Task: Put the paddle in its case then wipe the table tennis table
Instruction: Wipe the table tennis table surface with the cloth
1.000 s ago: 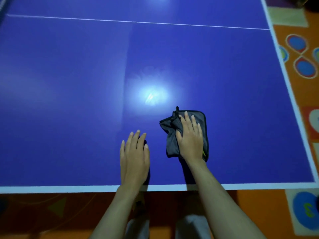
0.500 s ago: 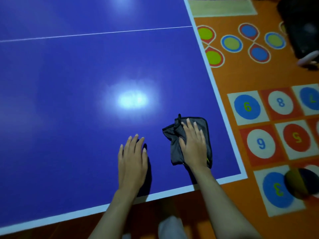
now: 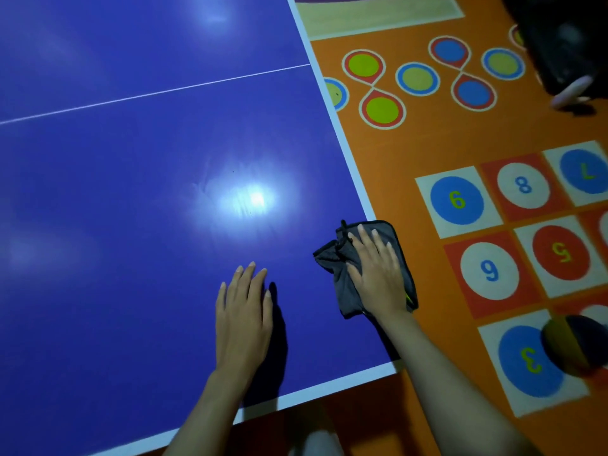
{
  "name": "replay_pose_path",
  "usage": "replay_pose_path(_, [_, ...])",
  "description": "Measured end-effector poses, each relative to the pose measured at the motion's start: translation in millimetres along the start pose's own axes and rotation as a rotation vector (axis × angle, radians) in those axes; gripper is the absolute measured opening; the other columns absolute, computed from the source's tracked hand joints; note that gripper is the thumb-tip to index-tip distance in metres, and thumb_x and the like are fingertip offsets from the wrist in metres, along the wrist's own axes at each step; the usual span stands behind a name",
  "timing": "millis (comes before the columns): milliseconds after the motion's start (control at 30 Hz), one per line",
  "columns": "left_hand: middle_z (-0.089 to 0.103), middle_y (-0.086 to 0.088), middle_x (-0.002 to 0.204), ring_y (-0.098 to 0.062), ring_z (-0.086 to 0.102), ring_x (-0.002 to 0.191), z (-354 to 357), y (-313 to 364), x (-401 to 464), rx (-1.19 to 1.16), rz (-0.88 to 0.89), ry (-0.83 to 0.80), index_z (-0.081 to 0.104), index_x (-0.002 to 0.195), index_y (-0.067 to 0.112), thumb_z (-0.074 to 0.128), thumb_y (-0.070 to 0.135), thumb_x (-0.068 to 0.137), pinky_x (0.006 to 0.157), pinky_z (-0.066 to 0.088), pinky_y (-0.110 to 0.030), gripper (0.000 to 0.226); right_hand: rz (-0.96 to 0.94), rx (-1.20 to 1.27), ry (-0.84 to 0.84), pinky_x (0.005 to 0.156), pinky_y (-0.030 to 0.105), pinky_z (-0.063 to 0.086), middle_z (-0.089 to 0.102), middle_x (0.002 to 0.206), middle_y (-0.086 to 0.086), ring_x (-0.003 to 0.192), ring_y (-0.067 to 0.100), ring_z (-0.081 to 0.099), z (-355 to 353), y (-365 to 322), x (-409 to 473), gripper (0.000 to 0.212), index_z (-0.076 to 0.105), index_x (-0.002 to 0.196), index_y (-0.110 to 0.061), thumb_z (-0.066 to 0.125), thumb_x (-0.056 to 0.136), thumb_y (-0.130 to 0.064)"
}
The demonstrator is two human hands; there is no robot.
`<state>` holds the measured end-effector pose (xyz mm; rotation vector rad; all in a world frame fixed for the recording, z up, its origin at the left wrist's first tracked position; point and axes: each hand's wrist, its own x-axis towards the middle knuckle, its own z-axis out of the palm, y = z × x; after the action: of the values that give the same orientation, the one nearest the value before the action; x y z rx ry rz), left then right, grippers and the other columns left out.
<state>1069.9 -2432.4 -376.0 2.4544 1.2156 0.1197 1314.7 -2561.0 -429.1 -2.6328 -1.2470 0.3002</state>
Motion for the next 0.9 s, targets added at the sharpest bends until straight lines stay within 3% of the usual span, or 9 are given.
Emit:
replay_pose_path(333, [0.043, -0.002, 0.159, -0.022, 0.03, 0.153, -15.6, -36.0, 7.1, 0.034, -0.031, 0.057, 0.055, 0.141, 0.017, 0.041, 0.026, 0.102, 0.125, 0.024, -0.049, 0.043, 0.107, 0.04, 0.089, 0.131, 0.046, 0.011, 0.018, 0.173, -0.003, 0.161, 0.022, 0.01, 8.1, -55.3, 65.5, 0.061, 0.032, 0.163, -0.021, 0.047, 0.108, -0.044])
replay_pose_path(633, [0.048, -0.004, 0.156, -0.025, 0.034, 0.151, -55.3, -131.9, 10.3, 0.02, -0.101, 0.083, 0.062, 0.132, 0.014, 0.039, 0.027, 0.102, 0.123, 0.028, -0.052, 0.04, 0.014, 0.0, 0.08, 0.129, 0.05, 0.019, 0.021, 0.173, 0.0, 0.16, 0.024, 0.016, 49.3, -189.3, 56.5, 0.064, 0.032, 0.163, -0.018, 0.043, 0.106, -0.045])
replay_pose_path(900, [0.049, -0.002, 0.155, -0.02, 0.032, 0.152, -112.7, -261.0, -2.1, -0.141, -0.237, 0.111, 0.049, 0.146, 0.014, 0.046, 0.019, 0.106, 0.125, 0.023, -0.048, 0.04, -0.06, -0.059, 0.084, 0.128, 0.05, 0.022, 0.021, 0.173, 0.001, 0.16, 0.025, 0.015, 99.3, -342.6, 36.6, 0.066, 0.03, 0.163, -0.017, 0.047, 0.106, -0.043])
